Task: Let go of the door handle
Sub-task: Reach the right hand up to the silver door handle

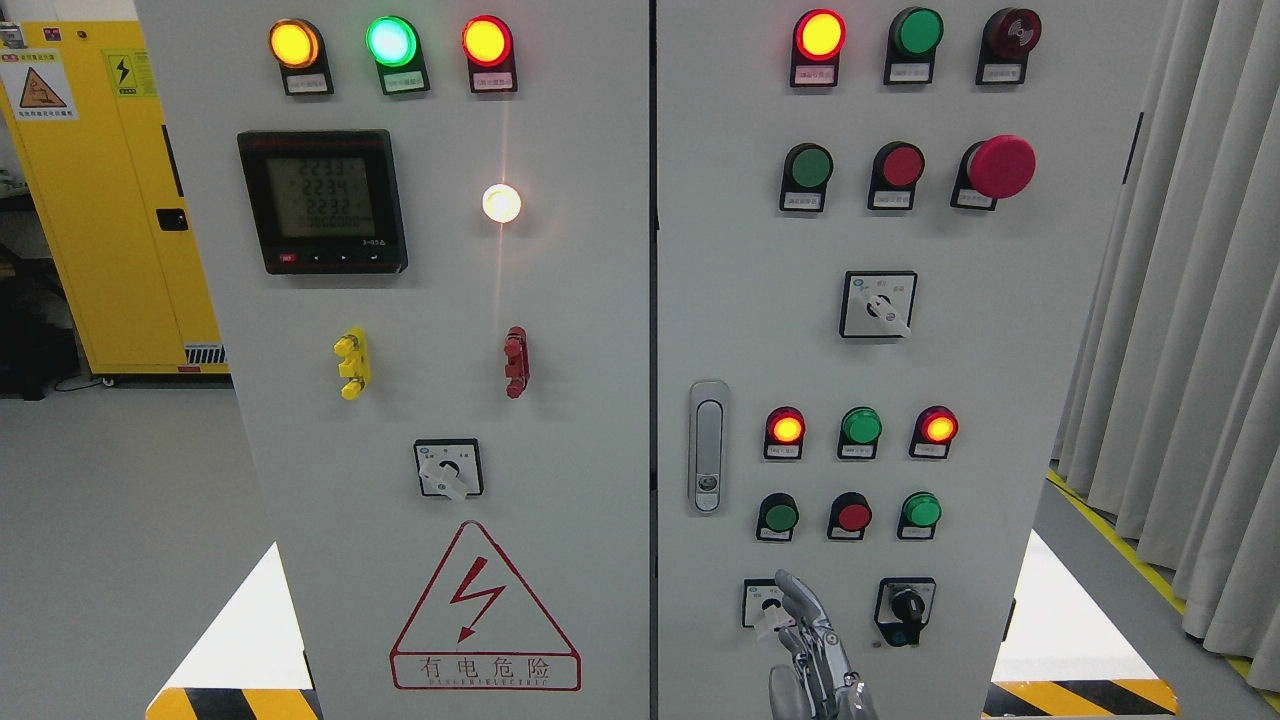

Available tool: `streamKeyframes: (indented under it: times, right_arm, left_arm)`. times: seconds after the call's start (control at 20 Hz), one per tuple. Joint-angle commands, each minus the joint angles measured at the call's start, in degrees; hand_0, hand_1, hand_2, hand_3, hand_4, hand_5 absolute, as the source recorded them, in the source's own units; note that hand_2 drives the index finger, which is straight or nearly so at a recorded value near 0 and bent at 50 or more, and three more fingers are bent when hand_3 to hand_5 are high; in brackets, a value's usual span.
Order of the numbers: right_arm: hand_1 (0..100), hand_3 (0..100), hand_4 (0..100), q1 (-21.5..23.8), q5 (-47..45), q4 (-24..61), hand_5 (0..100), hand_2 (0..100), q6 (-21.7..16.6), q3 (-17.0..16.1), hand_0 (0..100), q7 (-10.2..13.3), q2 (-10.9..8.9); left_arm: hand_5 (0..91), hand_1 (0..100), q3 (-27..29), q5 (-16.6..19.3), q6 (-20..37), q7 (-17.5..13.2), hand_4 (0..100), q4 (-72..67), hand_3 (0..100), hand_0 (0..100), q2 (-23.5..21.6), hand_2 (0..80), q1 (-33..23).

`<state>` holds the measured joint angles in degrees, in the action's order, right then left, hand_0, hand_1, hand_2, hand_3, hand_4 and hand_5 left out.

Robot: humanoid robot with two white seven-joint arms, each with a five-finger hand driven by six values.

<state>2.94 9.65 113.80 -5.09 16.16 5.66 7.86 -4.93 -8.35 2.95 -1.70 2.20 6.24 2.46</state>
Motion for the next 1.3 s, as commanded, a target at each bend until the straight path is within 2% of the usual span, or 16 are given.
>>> streamKeyframes:
  times: [0.0,0.35,0.4,0.45,0.5,0.6,0.65,0.7,0.75,0.85,0.9,1.15,1.25]
  right_arm:
    - [17,14,10,0.0,0.5,0.1,0,0,0.3,0.3,50,0.1,0.05]
    - [17,14,9,-0.7,2.9,0.0,0,0,1.0,0.2,49,0.1,-0.04]
    - [21,20,18,-1.0,5.4,0.0,2,0,1.7,0.2,44,0.1,-0.04]
    - [31,43,45,-1.3,8.5,-0.2,24,0,2.4,0.2,40,0.1,-0.04]
    - [34,47,49,-1.5,11.8,-0.2,28,0,3.4,0.2,40,0.1,-0.04]
    - [46,66,68,-3.0,19.1,-0.9,54,0,5.5,0.1,43,0.1,-0.04]
    - [47,70,74,-3.9,22.9,-1.5,63,0,6.0,0.1,46,0.2,-0.04]
    - [47,70,74,-4.6,26.2,-2.0,63,0,6.1,0.1,46,0.2,-0.04]
    - [51,93,99,-5.4,29.8,-2.7,99,0,6.1,0.1,55,0.3,0.05]
    - [50,100,100,-6.8,35.9,-3.9,100,0,6.0,0.3,64,0.3,0.05]
    - [50,100,100,-7.5,39.0,-4.5,100,0,6.1,0.4,65,0.4,0.05]
    - [48,100,100,-10.5,53.5,-7.4,100,2,6.1,1.3,63,0.9,0.14]
    - [47,100,100,-12.2,57.0,-8.9,100,2,6.1,1.4,61,2.8,0.14]
  left_arm:
    - [0.0,56,0.0,0.0,0.0,0.0,0,0.0,0,12,0.0,0.0,0.0]
    - [0.0,56,0.0,0.0,0.0,0.0,0,0.0,0,12,0.0,0.0,0.0]
    - [0.0,56,0.0,0.0,0.0,0.0,0,0.0,0,12,0.0,0.0,0.0]
    - [0.0,56,0.0,0.0,0.0,0.0,0,0.0,0,12,0.0,0.0,0.0]
    - [0.0,56,0.0,0.0,0.0,0.0,0,0.0,0,12,0.0,0.0,0.0]
    - [0.0,56,0.0,0.0,0.0,0.0,0,0.0,0,12,0.0,0.0,0.0]
    - [0.0,56,0.0,0.0,0.0,0.0,0,0.0,0,12,0.0,0.0,0.0]
    - [0.0,56,0.0,0.0,0.0,0.0,0,0.0,0,12,0.0,0.0,0.0]
    - [0.0,56,-0.1,0.0,0.0,0.0,0,0.0,0,12,0.0,0.0,0.0]
    - [0.0,56,0.0,0.0,0.0,0.0,0,0.0,0,12,0.0,0.0,0.0]
    - [0.0,56,0.0,0.0,0.0,0.0,0,0.0,0,12,0.0,0.0,0.0]
    - [0.0,56,0.0,0.0,0.0,0.0,0,0.0,0,12,0.0,0.0,0.0]
    - [0.0,56,0.0,0.0,0.0,0.0,0,0.0,0,12,0.0,0.0,0.0]
